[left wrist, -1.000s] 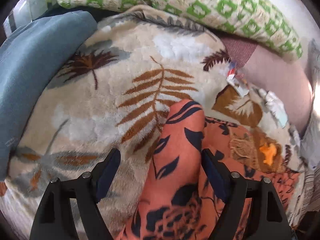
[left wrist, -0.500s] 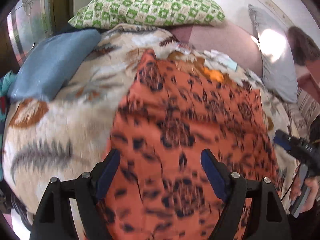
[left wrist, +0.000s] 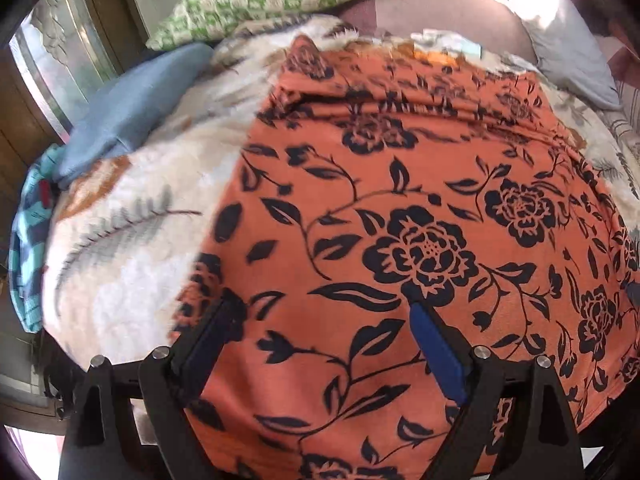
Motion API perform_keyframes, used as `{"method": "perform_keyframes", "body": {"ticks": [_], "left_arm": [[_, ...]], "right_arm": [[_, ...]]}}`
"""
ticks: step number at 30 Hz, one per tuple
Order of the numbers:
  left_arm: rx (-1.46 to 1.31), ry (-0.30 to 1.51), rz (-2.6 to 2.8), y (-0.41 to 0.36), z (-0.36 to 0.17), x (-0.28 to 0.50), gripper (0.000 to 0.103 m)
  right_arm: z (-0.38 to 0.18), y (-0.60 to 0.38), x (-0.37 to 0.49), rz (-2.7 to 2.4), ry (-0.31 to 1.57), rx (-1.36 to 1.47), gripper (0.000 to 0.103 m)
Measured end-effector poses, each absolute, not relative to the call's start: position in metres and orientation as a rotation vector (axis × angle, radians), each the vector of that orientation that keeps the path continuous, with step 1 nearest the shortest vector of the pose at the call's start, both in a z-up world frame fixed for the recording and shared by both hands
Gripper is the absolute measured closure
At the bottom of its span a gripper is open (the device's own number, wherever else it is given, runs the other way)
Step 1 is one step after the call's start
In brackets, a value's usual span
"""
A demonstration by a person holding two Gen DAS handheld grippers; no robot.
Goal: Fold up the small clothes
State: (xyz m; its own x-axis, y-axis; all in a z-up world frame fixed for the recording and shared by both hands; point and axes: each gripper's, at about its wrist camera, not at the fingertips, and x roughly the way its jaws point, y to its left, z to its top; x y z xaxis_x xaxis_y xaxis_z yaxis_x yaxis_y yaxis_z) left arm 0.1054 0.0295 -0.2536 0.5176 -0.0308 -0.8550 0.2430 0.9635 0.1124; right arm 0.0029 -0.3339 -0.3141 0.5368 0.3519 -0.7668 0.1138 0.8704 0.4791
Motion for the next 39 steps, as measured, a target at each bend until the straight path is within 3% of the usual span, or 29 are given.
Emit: {"method": "perform_keyframes", "body": {"ticks": [4, 9, 12, 21, 29, 30, 31, 32, 33, 36, 37, 39], "left_arm": [[0.249, 0.966, -0.103, 0.036, -0.243, 0.085, 0.013], [0.304, 1.081, -0.033, 0.039, -0.28, 0.078, 0.011], [0.208, 1.058, -0.048, 0.056, -0.269, 0.077, 0.011], [-0.061, 1.051, 0.05, 0.165, -0.232, 0.094, 0.011], [-0.111, 1.153, -0.048, 0.16, -0.258, 0.09, 0.012], [-0.118, 1.158, -0.064, 0.16, -0.261, 0.093, 0.014], [-0.114, 1.18, -0.059, 0.159, -0.265, 0.097, 0.026], [-0.119, 1.21, -0.053, 0.159, -0.272, 0.1, 0.046], [-0.148, 1.233, -0.075, 0.159, -0.277, 0.102, 0.053], [-0.157, 1.227, -0.125, 0.158, -0.278, 0.099, 0.065], [-0.162, 1.227, -0.149, 0.156, -0.277, 0.098, 0.074], [-0.168, 1.229, -0.184, 0.153, -0.276, 0.098, 0.075]], "right_arm": [[-0.313, -0.324, -0.011, 0.122, 1.012, 0.463, 0.036], [-0.325, -0.296, -0.009, 0.067, 1.073, 0.319, 0.033], [-0.319, -0.283, -0.009, 0.048, 1.098, 0.233, 0.033], [-0.29, -0.335, -0.042, 0.025, 1.033, 0.407, 0.033], [-0.303, -0.354, -0.055, 0.031, 1.07, 0.551, 0.033], [-0.304, -0.356, -0.057, 0.029, 1.067, 0.559, 0.033], [-0.303, -0.358, -0.06, 0.025, 1.062, 0.567, 0.033], [-0.304, -0.359, -0.062, 0.019, 1.056, 0.571, 0.033], [-0.303, -0.363, -0.065, 0.012, 1.048, 0.579, 0.033], [-0.304, -0.378, -0.074, -0.002, 1.028, 0.638, 0.033], [-0.305, -0.384, -0.077, -0.011, 1.021, 0.665, 0.033], [-0.307, -0.395, -0.082, -0.025, 1.015, 0.711, 0.033]]}}
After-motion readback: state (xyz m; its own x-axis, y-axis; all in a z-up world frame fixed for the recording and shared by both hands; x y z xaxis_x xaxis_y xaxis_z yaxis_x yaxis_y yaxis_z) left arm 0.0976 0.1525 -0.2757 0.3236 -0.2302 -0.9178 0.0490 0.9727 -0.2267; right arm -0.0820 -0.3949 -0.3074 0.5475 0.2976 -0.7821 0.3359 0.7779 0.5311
